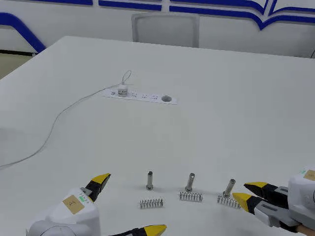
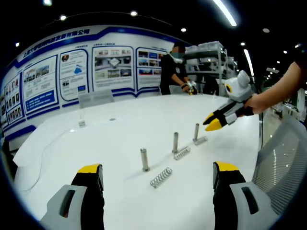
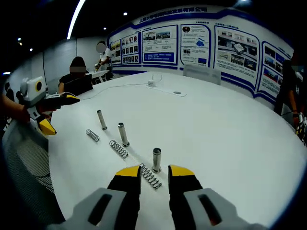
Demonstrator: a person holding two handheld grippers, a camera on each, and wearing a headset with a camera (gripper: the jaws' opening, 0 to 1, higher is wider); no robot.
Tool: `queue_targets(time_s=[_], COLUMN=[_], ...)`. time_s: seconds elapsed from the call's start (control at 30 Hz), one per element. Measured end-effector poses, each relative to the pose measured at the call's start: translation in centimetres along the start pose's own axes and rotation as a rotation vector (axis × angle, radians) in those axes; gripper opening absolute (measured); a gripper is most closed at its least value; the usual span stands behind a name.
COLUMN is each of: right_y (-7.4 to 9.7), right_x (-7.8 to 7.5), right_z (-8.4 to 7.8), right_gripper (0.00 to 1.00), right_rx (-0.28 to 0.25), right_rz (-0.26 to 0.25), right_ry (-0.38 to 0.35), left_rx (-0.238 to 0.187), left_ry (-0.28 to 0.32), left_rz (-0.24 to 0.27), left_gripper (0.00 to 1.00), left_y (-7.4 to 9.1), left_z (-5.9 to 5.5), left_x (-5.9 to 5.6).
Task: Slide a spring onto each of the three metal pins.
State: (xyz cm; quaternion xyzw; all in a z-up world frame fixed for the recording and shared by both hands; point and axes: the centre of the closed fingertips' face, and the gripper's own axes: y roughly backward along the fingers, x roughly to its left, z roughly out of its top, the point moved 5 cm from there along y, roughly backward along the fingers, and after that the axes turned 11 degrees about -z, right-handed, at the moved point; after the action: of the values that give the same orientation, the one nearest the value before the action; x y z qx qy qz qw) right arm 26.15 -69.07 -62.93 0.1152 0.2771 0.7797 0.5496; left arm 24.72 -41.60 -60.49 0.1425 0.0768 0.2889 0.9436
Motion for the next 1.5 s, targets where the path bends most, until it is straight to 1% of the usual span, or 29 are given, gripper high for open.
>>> queue_targets(time_s=[0.1,0.2,0.3,0.4,0.43,0.47,0.53,0.6,0.63,0.7,0.77,0.87,0.9,1.0,1.1,1.23,1.33,1.4,1.5], right_y=[-0.5,-1.1,-1.8,-2.3,-2.5,-2.5,-2.7,-2.7,-2.7,-2.9,-3.0,-2.9,-2.9,-2.8,-2.7,-2.6,-2.6,-2.4,-2.1], right_x=[0.4,0.8,1.0,1.0,0.9,0.9,0.7,0.7,0.5,0.2,0.1,0.0,0.0,0.2,0.5,0.8,0.9,1.0,1.1], right_z=[-0.9,-1.4,-1.8,-2.1,-2.3,-2.4,-2.6,-2.8,-2.6,-2.6,-2.6,-2.6,-2.6,-2.6,-2.5,-2.4,-2.5,-2.5,-2.4], right_gripper=[0.23,0.24,0.24,0.24,0.24,0.24,0.24,0.24,0.24,0.23,0.22,0.17,0.16,0.16,0.13,0.12,0.12,0.11,0.11], right_rx=[0.037,0.061,0.08,0.093,0.103,0.109,0.114,0.124,0.114,0.112,0.111,0.116,0.118,0.127,0.132,0.142,0.153,0.163,0.163], right_rz=[0.041,0.08,0.113,0.139,0.148,0.151,0.163,0.174,0.177,0.184,0.193,0.205,0.209,0.221,0.231,0.222,0.219,0.217,0.211], right_ry=[0.035,0.07,0.106,0.123,0.13,0.139,0.142,0.132,0.118,0.113,0.114,0.147,0.147,0.181,0.202,0.226,0.238,0.246,0.26], left_rx=[0.007,0.013,0.018,0.03,0.019,0.009,-0.006,-0.01,-0.015,-0.021,-0.017,0.002,0.003,0.0,0.014,0.029,0.023,0.012,-0.008], left_ry=[0.006,0.012,0.009,0.019,0.047,0.059,0.079,0.092,0.104,0.115,0.115,0.108,0.106,0.104,0.095,0.081,0.074,0.078,0.092], left_rz=[0.012,0.016,0.021,0.026,0.038,0.046,0.073,0.087,0.091,0.089,0.085,0.072,0.07,0.066,0.061,0.036,0.029,0.035,0.049], left_gripper=[0.97,0.97,0.97,0.97,0.97,0.97,0.97,0.96,0.96,0.96,0.96,0.95,0.95,0.95,0.95,0.95,0.95,0.95,0.94], left_y=[0.1,0.2,0.2,0.2,0.3,0.4,0.7,0.9,0.9,0.9,0.8,0.6,0.6,0.6,0.5,0.2,0.2,0.3,0.5], left_z=[-0.2,-0.3,-0.3,-0.5,-0.5,-0.4,-0.3,-0.4,-0.3,-0.3,-0.4,-0.6,-0.6,-0.6,-0.8,-0.9,-0.7,-0.6,-0.2], left_x=[0.2,0.3,0.2,0.3,0.6,0.8,1.4,1.7,1.8,1.7,1.6,1.3,1.3,1.2,1.1,0.7,0.5,0.7,1.0])
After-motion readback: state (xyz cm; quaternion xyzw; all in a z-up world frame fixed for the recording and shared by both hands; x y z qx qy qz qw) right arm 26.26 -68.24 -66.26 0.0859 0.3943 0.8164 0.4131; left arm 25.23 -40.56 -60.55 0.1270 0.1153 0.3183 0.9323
